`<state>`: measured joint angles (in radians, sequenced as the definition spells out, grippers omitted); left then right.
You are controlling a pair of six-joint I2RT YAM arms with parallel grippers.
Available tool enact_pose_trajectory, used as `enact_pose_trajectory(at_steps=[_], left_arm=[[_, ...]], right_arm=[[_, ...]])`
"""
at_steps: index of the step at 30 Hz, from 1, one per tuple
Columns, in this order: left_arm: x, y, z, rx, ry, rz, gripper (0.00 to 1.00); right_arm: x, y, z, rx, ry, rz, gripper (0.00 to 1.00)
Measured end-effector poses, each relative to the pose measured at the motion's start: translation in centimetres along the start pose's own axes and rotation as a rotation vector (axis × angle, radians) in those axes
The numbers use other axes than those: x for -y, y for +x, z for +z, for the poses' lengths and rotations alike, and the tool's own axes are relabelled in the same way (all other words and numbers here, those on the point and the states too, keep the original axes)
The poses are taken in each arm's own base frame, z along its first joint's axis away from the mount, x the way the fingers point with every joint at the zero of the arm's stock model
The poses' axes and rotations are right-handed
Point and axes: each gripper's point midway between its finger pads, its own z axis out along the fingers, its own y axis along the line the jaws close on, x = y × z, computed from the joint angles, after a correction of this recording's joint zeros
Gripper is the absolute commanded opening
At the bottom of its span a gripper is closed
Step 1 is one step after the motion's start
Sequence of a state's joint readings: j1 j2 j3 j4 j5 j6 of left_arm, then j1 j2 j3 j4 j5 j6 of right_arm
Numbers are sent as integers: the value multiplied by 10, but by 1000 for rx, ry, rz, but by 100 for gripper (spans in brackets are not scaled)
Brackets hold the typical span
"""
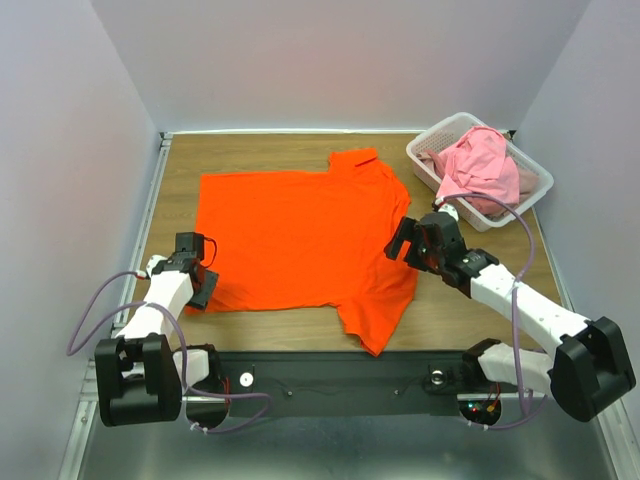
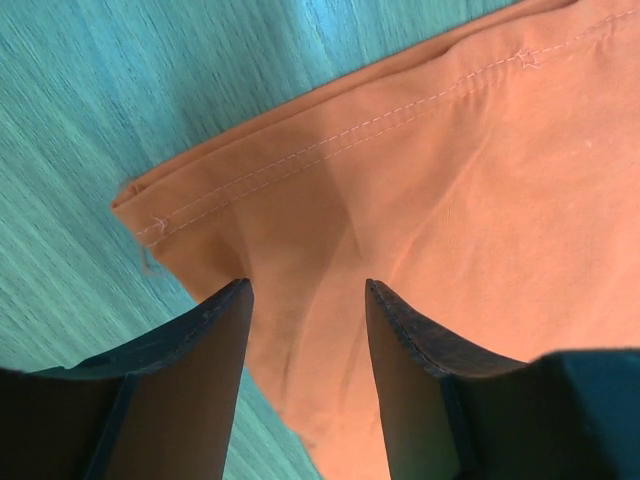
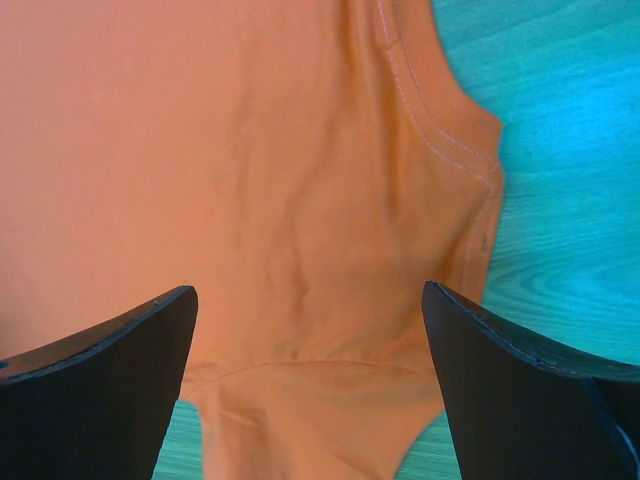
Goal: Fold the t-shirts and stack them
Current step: Fold the tshirt
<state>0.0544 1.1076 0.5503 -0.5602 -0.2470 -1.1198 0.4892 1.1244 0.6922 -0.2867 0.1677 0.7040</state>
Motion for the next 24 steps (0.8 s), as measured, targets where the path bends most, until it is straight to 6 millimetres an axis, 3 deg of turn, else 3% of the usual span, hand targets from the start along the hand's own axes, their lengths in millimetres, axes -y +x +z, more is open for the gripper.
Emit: enact_pose_trajectory(at_steps=[4, 8, 11, 12, 13, 19, 24], left_arm=[[-3, 1, 2, -7, -28, 3, 52], [-8, 3, 7, -10, -62, 10, 44], [-8, 1, 8, -6, -76, 11, 23], [-8, 1, 9, -6, -80, 13, 3], [-8, 1, 9, -6, -82, 16, 0], [-6, -1, 7, 2, -70, 31, 0], [-1, -9, 2, 36, -30, 31, 0]], right_arm=[[7, 9, 4, -25, 24, -6, 100], [9, 11, 4, -31, 30, -7, 100], [9, 11, 4, -31, 30, -5, 100], [10, 12, 3, -32, 30, -3, 100], [11, 13, 3, -33, 30, 0, 100], [12, 37, -8, -103, -14, -10, 99], [-5, 95, -29, -237, -31, -170, 99]])
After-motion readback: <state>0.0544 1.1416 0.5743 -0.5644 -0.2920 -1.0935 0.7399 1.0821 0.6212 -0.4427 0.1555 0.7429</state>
